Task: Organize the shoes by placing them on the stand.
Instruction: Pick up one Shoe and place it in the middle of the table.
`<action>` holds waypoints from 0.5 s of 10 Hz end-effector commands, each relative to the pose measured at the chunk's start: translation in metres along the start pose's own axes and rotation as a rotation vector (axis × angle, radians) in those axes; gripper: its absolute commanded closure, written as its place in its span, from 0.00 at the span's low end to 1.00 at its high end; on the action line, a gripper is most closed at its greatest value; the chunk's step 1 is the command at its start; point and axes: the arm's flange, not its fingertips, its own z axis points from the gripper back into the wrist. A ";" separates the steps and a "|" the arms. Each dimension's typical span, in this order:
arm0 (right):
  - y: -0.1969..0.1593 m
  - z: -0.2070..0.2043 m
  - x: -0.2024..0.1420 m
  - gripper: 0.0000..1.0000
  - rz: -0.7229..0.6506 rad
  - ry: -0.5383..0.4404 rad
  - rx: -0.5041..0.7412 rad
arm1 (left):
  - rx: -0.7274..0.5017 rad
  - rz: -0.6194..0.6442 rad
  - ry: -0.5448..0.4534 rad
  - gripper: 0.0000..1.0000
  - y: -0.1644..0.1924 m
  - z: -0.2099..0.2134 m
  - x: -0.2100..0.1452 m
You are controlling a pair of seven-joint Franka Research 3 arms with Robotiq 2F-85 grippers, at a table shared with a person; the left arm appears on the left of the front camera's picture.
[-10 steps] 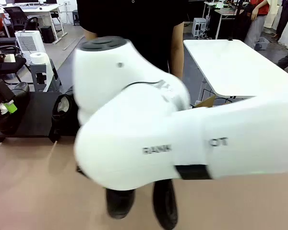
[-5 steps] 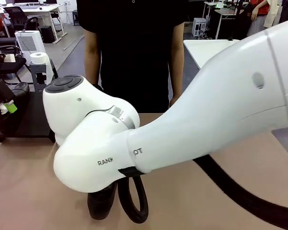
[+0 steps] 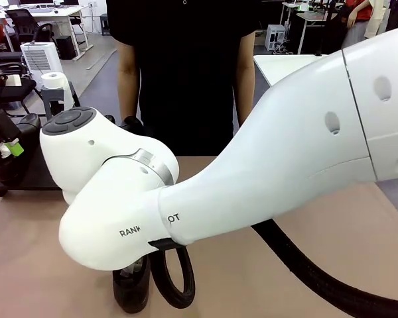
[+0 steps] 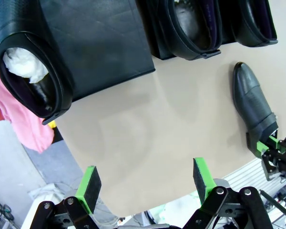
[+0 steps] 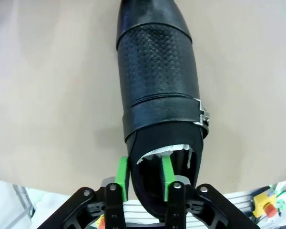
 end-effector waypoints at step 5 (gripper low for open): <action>-0.010 0.013 0.007 0.00 0.006 0.046 0.014 | 0.000 0.003 -0.013 0.00 -0.001 0.000 -0.003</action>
